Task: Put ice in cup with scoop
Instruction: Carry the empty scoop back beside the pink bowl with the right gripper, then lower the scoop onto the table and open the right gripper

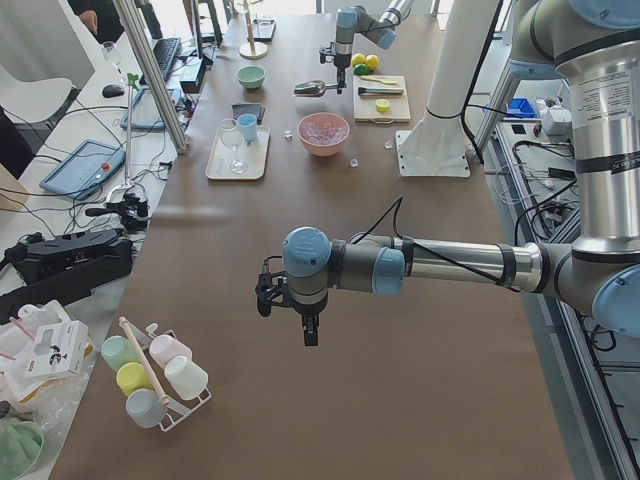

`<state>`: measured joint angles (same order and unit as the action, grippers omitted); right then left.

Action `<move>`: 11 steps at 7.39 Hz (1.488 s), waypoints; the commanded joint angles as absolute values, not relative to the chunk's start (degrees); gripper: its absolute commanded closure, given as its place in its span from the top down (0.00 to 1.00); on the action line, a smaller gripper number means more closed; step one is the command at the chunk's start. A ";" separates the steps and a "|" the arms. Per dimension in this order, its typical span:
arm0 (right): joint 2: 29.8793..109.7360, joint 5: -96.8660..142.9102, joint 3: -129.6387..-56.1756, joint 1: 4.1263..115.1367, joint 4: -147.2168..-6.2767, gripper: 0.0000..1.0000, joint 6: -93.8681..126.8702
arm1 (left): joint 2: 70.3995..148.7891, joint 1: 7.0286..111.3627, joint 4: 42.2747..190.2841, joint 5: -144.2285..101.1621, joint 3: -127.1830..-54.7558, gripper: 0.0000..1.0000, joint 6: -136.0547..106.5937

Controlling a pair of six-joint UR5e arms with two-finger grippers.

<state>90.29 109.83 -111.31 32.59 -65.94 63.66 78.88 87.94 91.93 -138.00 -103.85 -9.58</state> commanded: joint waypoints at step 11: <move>87.45 109.51 -107.75 32.52 -65.21 0.60 62.84 | 78.93 87.89 90.79 -137.99 -104.06 0.99 -9.58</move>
